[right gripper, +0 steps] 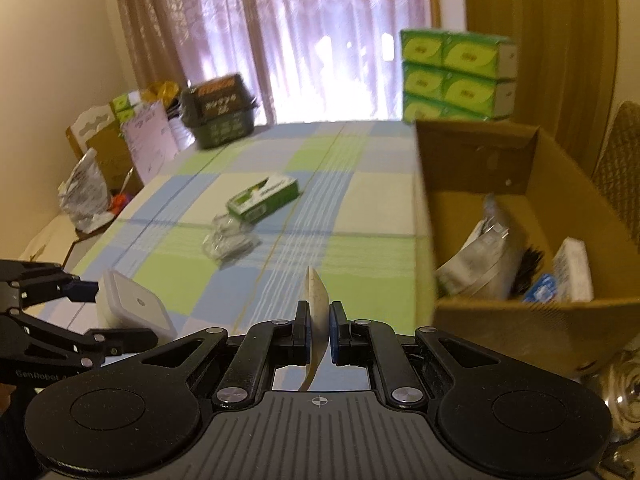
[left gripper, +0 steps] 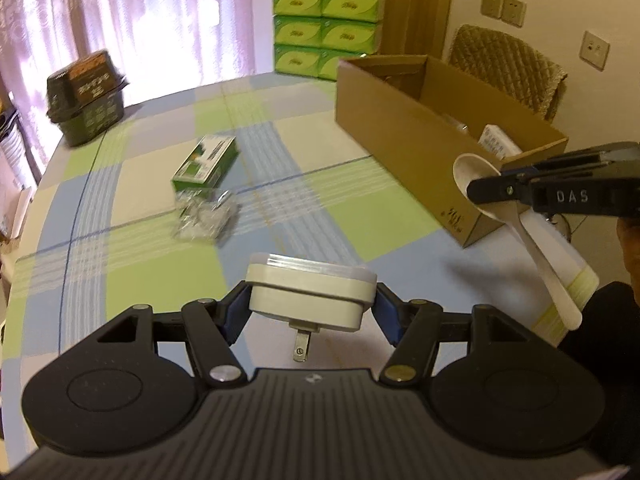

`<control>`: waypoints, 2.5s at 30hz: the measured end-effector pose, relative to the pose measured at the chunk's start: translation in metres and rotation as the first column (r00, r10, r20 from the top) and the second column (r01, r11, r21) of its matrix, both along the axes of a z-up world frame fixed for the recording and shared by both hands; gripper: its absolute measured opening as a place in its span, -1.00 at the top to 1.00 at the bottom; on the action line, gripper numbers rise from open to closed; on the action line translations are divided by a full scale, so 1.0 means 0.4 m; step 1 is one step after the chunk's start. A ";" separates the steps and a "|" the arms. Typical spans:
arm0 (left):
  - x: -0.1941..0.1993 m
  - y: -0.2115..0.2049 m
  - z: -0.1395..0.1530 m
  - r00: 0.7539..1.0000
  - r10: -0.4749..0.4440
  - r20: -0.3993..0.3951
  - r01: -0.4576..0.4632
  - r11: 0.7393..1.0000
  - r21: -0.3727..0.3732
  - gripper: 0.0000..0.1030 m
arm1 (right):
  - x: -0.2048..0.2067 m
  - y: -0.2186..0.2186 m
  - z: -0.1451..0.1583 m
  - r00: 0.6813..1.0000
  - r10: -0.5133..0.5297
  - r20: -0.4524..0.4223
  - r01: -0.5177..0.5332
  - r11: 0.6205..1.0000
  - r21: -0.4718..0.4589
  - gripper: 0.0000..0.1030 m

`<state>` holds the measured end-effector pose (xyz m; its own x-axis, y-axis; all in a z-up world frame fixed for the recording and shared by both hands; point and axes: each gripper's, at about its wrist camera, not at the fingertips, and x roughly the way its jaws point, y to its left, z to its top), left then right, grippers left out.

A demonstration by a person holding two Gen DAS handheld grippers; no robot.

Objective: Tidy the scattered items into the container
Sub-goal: 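Carry the white plug and spoon over the cardboard box, then release the plug with the left tool while the right tool drops the spoon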

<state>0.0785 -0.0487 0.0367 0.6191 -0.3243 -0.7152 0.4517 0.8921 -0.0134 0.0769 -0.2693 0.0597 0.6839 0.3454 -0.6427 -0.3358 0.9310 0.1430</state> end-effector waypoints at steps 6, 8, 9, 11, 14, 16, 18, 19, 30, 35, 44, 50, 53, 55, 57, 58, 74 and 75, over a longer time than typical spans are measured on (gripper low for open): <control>0.043 -0.092 0.048 0.997 -0.073 0.035 0.074 0.997 -0.025 -0.16 | 0.049 -0.089 0.077 0.997 -0.048 0.055 0.047 0.999 0.013 0.79; 0.061 -0.127 0.067 0.994 -0.096 0.048 0.098 0.994 -0.039 -0.16 | 0.074 -0.126 0.100 0.995 -0.068 0.070 0.067 0.998 0.018 0.79; 0.071 -0.146 0.077 0.993 -0.107 0.054 0.110 0.993 -0.046 -0.16 | 0.087 -0.142 0.111 0.994 -0.078 0.077 0.076 0.997 0.018 0.79; 0.089 -0.182 0.094 0.990 -0.126 0.064 0.130 0.990 -0.062 -0.16 | 0.110 -0.175 0.127 0.991 -0.094 0.091 0.093 0.996 0.017 0.79; 0.116 -0.244 0.115 0.984 -0.156 0.082 0.162 0.984 -0.075 -0.16 | 0.147 -0.225 0.150 0.987 -0.125 0.105 0.124 0.992 0.014 0.79; 0.135 -0.285 0.127 0.980 -0.176 0.091 0.183 0.980 -0.084 -0.16 | 0.174 -0.257 0.159 0.983 -0.145 0.111 0.145 0.989 0.012 0.79; 0.154 -0.326 0.136 0.976 -0.194 0.098 0.203 0.975 -0.094 -0.16 | 0.199 -0.284 0.163 0.980 -0.162 0.115 0.162 0.987 0.011 0.79; 0.164 -0.345 0.140 0.975 -0.200 0.100 0.210 0.973 -0.097 -0.16 | 0.210 -0.296 0.164 0.979 -0.169 0.116 0.169 0.986 0.012 0.79; 0.260 -0.488 0.130 0.960 -0.265 0.095 0.275 0.953 -0.128 -0.16 | 0.295 -0.395 0.124 0.971 -0.221 0.097 0.217 0.975 0.044 0.78; 0.290 -0.525 0.096 0.953 -0.293 0.077 0.301 0.946 -0.119 -0.16 | 0.315 -0.416 0.089 0.972 -0.225 0.069 0.221 0.973 0.060 0.78; 0.330 -0.548 0.050 0.958 -0.283 0.049 0.287 0.948 -0.133 -0.16 | 0.335 -0.429 0.047 0.973 -0.229 0.031 0.226 0.971 0.080 0.78; 0.335 -0.531 0.048 0.962 -0.268 0.057 0.273 0.952 -0.140 -0.33 | 0.347 -0.426 0.045 0.974 -0.226 0.028 0.224 0.972 0.075 0.78; 0.331 -0.518 0.051 0.963 -0.264 0.059 0.269 0.953 -0.137 -0.36 | 0.347 -0.425 0.044 0.974 -0.226 0.028 0.223 0.972 0.075 0.78; 0.327 -0.507 0.052 0.965 -0.254 0.059 0.260 0.955 -0.140 -0.39 | 0.346 -0.426 0.044 0.974 -0.226 0.028 0.223 0.972 0.075 0.78; 0.323 -0.496 0.052 0.968 -0.247 0.055 0.252 0.957 -0.141 -0.39 | 0.347 -0.426 0.044 0.974 -0.227 0.027 0.224 0.972 0.075 0.78; 0.322 -0.490 0.051 0.969 -0.243 0.054 0.248 0.959 -0.140 -0.41 | 0.347 -0.426 0.043 0.973 -0.227 0.026 0.225 0.971 0.076 0.78; 0.306 -0.438 0.030 0.979 -0.201 0.022 0.202 0.968 -0.148 -0.43 | 0.356 -0.420 0.024 0.968 -0.247 0.042 0.245 0.968 0.052 0.76; 0.306 -0.434 0.027 0.980 -0.200 0.021 0.200 0.968 -0.148 -0.43 | 0.355 -0.421 0.023 0.968 -0.249 0.041 0.246 0.968 0.052 0.76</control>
<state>0.2009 -0.2225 0.0477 0.5348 -0.5443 -0.6464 0.6211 0.7718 -0.1360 0.2189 -0.4378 0.0689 0.7805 0.1902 -0.5955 -0.1029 0.9787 0.1777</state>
